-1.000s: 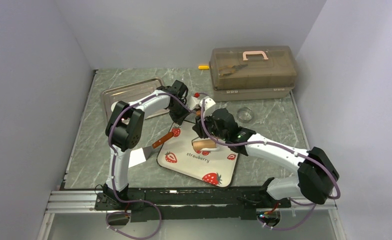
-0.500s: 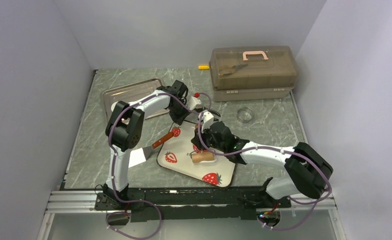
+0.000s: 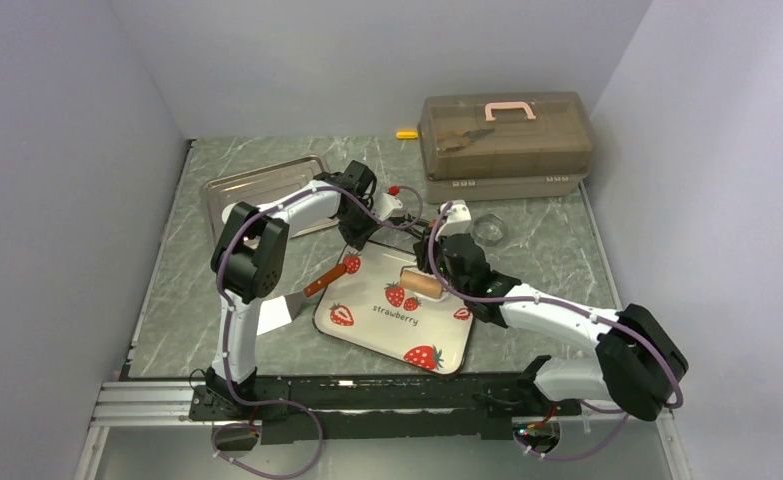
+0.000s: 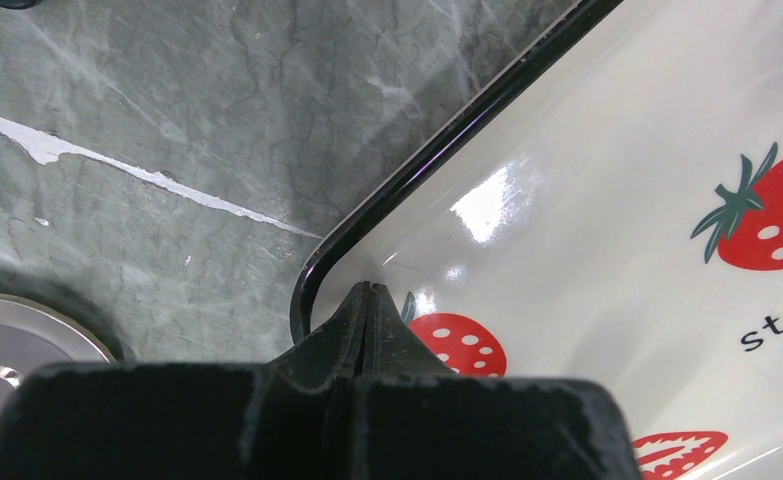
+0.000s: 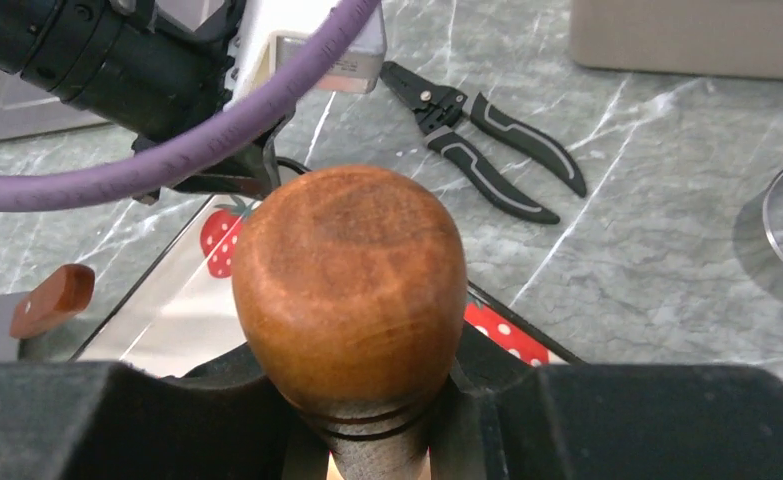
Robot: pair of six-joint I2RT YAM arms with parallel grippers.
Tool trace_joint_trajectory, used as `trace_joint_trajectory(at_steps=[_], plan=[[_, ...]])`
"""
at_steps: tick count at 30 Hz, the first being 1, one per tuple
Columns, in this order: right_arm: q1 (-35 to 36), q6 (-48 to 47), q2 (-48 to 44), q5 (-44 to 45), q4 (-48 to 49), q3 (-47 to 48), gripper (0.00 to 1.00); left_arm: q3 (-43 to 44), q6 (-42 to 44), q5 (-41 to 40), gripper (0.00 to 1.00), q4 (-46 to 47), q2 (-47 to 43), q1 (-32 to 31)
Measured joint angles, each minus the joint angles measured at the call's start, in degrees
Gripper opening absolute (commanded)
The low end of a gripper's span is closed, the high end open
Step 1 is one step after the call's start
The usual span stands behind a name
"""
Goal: Roll out the dumpling wrappers from the dough
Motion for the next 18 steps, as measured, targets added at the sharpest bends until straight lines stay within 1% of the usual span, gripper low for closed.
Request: trace_joint_trajectory(at_steps=[3, 6, 10, 11, 18], plan=[[0.8, -2.1, 0.3, 0.7, 0.2, 0.8, 0.00, 0.0, 0.0, 0.0, 0.00, 0.0, 0.0, 0.0], [1.3, -2.8, 2.4, -2.2, 3.0, 0.2, 0.00, 0.0, 0.0, 0.0, 0.00, 0.0, 0.0, 0.0], [1.7, -0.5, 5.4, -4.4, 3.8, -3.6, 0.00, 0.0, 0.0, 0.0, 0.00, 0.0, 0.0, 0.0], [1.7, 1.3, 5.7, -5.4, 5.2, -4.7, 0.00, 0.0, 0.0, 0.0, 0.00, 0.0, 0.0, 0.0], [4.2, 2.8, 5.7, -6.8, 9.4, -7.5, 0.00, 0.0, 0.0, 0.0, 0.00, 0.0, 0.0, 0.0]])
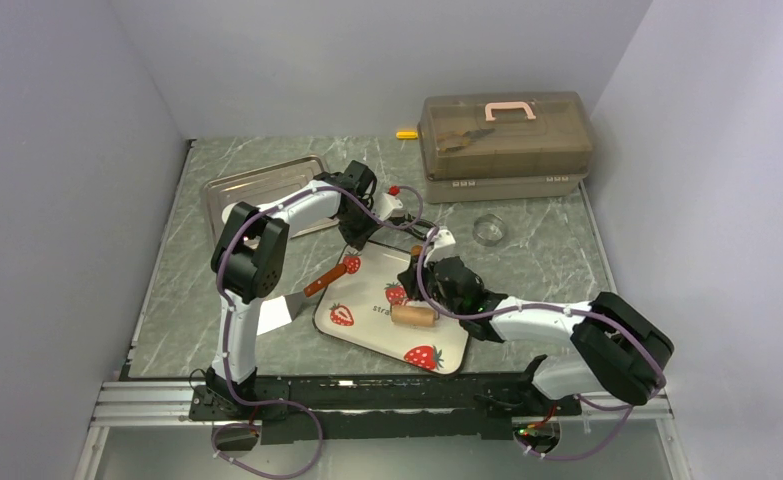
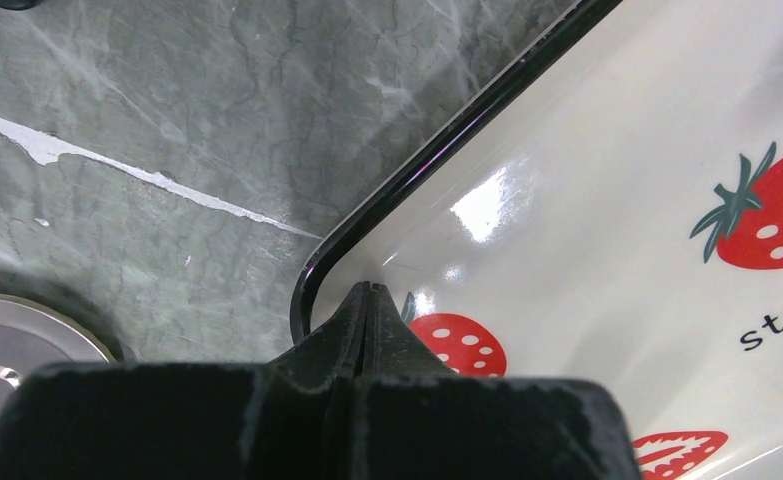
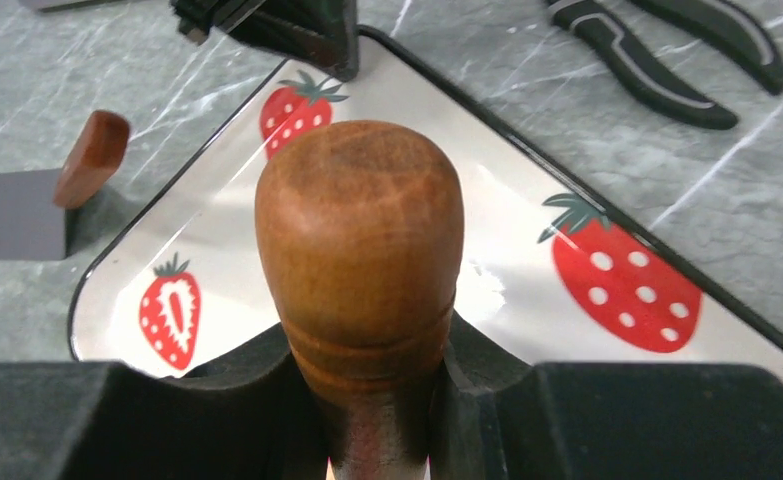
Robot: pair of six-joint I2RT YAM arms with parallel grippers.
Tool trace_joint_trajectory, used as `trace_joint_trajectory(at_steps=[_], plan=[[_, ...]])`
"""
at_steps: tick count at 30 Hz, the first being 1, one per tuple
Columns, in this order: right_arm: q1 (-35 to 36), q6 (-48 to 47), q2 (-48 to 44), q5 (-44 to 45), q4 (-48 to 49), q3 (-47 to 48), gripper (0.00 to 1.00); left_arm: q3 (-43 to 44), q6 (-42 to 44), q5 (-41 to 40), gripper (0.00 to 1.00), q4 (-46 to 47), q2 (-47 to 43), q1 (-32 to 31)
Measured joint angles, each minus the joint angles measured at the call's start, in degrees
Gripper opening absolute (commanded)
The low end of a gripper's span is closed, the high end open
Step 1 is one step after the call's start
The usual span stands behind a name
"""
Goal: Roll out the dumpling wrappers from the dough
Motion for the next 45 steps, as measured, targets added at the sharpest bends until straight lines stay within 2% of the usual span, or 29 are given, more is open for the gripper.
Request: trace_joint_trajectory(at_steps=[7, 13, 18, 22, 25, 32, 37, 42, 45], plan=[[1.7, 2.5, -1.1, -1.1, 2.8, -3.0, 0.00, 0.0, 0.0, 0.0, 0.00, 0.0, 0.0, 0.0], [1.7, 0.4, -1.3, -3.3, -0.8, -0.9, 0.00, 0.0, 0.0, 0.0, 0.00, 0.0, 0.0, 0.0], [0.9, -4.8, -1.3, -11.8, -9.2, 4.8, 0.00, 0.0, 0.0, 0.0, 0.00, 0.0, 0.0, 0.0], [-2.0, -5.1, -1.3, -19.4, -11.2, 9.6, 0.00, 0.0, 0.0, 0.0, 0.00, 0.0, 0.0, 0.0], [-4.3, -4.6, -1.2, -20.8, -11.2, 12.8, 0.00, 0.0, 0.0, 0.0, 0.00, 0.0, 0.0, 0.0], [-10.5, 1.3, -1.1, -23.9, -8.2, 12.4, 0.00, 1.3, 0.0, 0.7, 0.00, -0.3, 0.3, 0.0], [-15.3, 8.9, 1.5, -25.2, -3.2, 9.9, 0.00, 2.3, 0.1, 1.4, 0.00, -0.3, 0.7, 0.1], [-19.6, 16.1, 6.0, -24.3, -1.0, 6.9, 0.00, 2.2, 0.1, 1.6, 0.00, -0.4, 0.7, 0.1], [-21.8, 17.5, 6.8, -21.5, -3.8, 6.1, 0.00, 1.9, 0.1, 1.7, 0.00, -0.3, 0.7, 0.1]])
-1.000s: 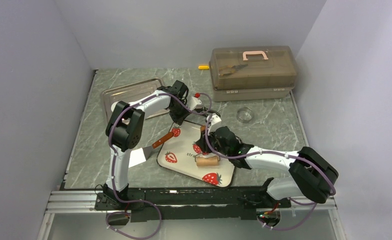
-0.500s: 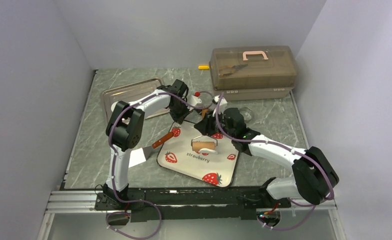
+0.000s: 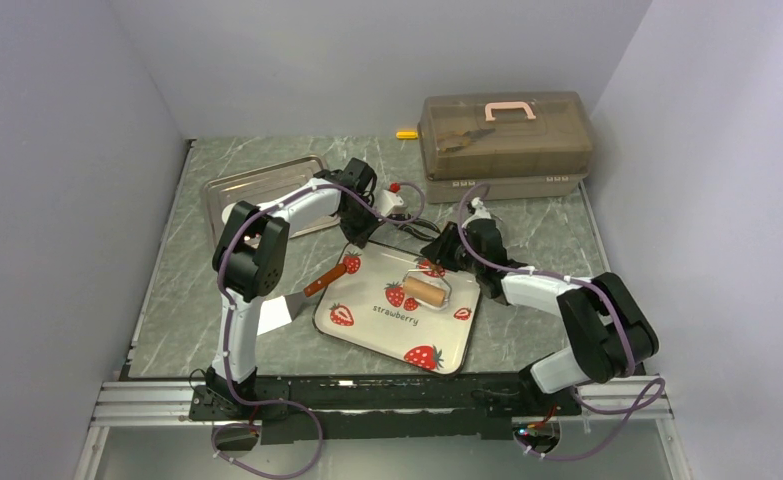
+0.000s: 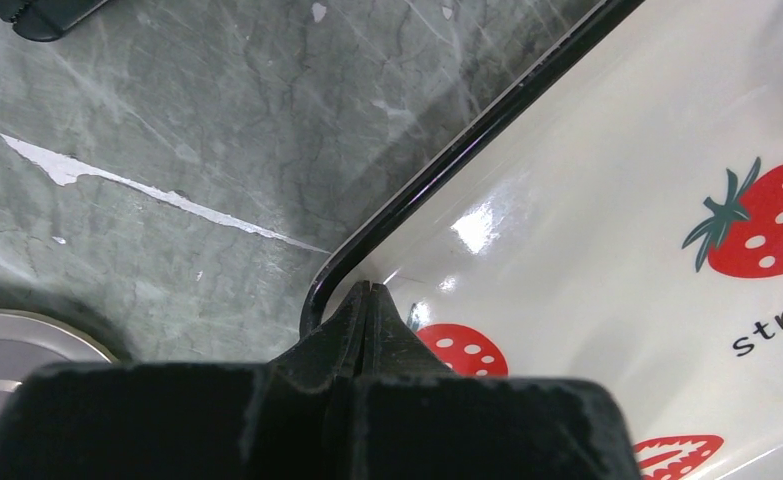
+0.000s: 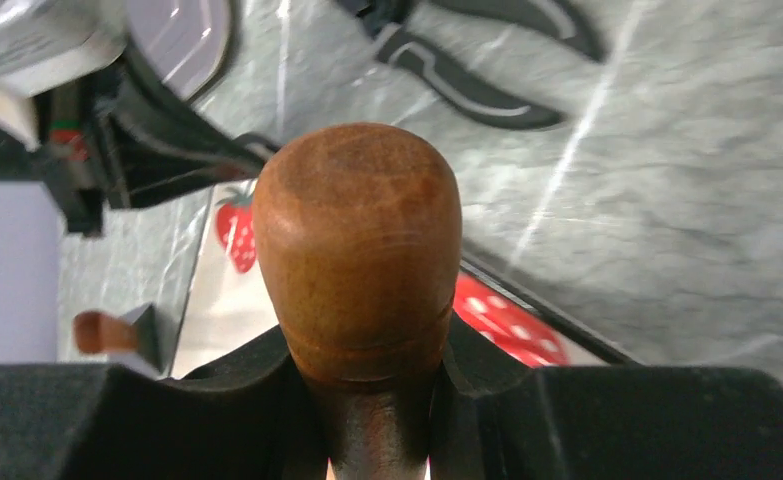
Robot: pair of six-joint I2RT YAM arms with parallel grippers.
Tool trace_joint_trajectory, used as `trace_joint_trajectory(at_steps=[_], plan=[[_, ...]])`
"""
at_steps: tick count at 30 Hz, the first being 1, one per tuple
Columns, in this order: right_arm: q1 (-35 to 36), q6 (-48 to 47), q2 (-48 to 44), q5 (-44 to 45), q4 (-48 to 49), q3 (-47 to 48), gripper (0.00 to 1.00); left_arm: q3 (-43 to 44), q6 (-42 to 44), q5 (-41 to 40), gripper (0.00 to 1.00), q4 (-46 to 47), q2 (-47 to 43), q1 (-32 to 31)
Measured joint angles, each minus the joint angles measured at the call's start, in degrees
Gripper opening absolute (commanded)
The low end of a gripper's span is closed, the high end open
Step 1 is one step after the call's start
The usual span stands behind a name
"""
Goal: Roll out the dumpling wrappers from the dough
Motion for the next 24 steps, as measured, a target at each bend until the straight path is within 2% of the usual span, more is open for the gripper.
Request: trace_joint_trajectory(at_steps=[9, 17, 24], plan=[[-4.5, 1.6, -3.7, 10.1, -5.4, -1.2, 0.00, -0.3, 0.0, 0.0, 0.00, 0.0, 0.0, 0.0], [-6.1, 0.0, -10.8, 21.9, -16.6, -1.5, 0.00, -0.3, 0.0, 0.0, 0.00, 0.0, 0.0, 0.0], [-5.2, -4.9, -14.4, 23.4, -18.8, -1.5, 0.00, -0.3, 0.0, 0.0, 0.00, 0.0, 0.0, 0.0]])
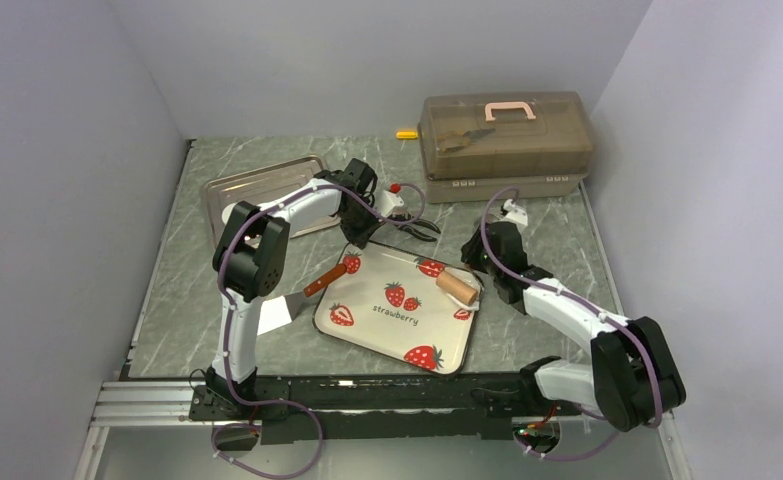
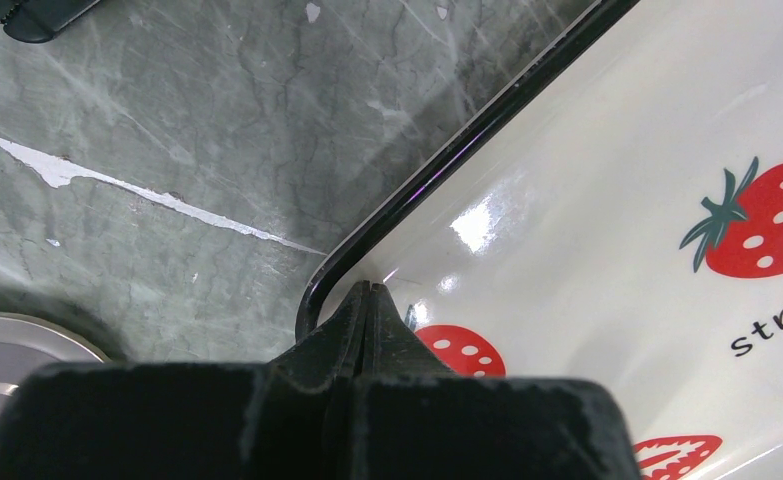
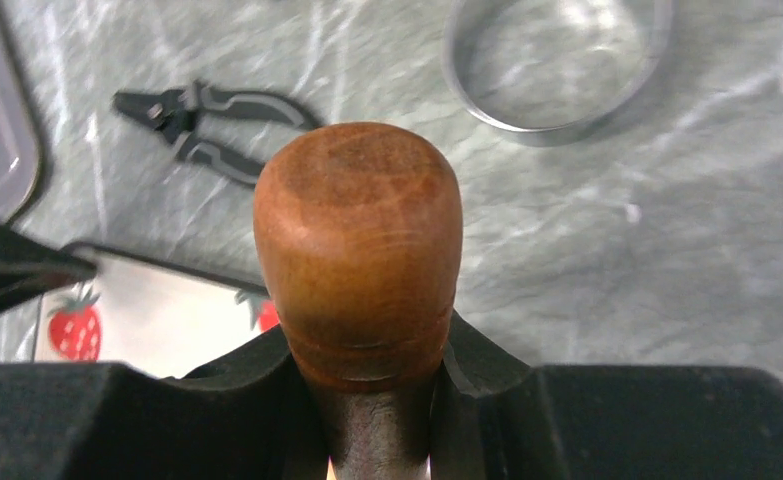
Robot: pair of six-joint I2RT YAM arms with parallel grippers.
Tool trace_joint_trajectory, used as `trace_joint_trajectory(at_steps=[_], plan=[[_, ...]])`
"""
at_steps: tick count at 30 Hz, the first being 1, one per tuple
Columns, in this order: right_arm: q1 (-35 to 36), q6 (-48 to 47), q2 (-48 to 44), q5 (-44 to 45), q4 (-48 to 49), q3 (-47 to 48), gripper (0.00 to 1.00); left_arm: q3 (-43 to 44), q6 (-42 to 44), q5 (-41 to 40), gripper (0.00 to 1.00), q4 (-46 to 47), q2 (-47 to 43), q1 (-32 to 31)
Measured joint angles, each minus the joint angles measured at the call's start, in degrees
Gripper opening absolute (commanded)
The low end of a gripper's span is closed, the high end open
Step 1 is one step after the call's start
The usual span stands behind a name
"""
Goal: Roll out the dumpling wrappers from the dough
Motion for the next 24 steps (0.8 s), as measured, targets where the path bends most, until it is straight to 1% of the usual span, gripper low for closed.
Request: trace_joint_trajectory(at_steps=[2, 6, 9, 14, 18, 20, 23, 24], plan=[[0.9, -1.6, 0.4, -3.1, 1.8, -0.1, 0.00, 0.0, 0.0, 0.0, 0.00, 0.0, 0.0, 0.0], [3.7, -5.4, 3.7, -13.4, 12.4, -0.6, 0.00, 0.0, 0.0, 0.0, 0.00, 0.0, 0.0, 0.0], [7.9, -9.1, 6.9, -18.8, 19.1, -0.3, 0.00, 0.0, 0.0, 0.0, 0.00, 0.0, 0.0, 0.0], [15.0, -15.2, 13.9, -25.9, 24.9, 2.8, 0.00, 0.0, 0.0, 0.0, 0.00, 0.0, 0.0, 0.0], [17.2, -17.1, 17.8, -33.6, 27.5, 3.4, 0.00, 0.0, 0.0, 0.0, 0.00, 0.0, 0.0, 0.0], [17.7, -18.0, 17.9, -35.5, 27.7, 3.2, 0.00, 0.0, 0.0, 0.1, 0.07, 0.0, 0.0, 0.1], [18.2, -20.1, 17.8, -37.3, 27.7, 3.1, 0.00, 0.2, 0.2, 0.5, 0.19, -0.3, 0.0, 0.2], [18.2, -20.8, 17.6, -37.7, 27.4, 3.1, 0.00, 0.5, 0.4, 0.7, 0.25, -0.7, 0.0, 0.2]])
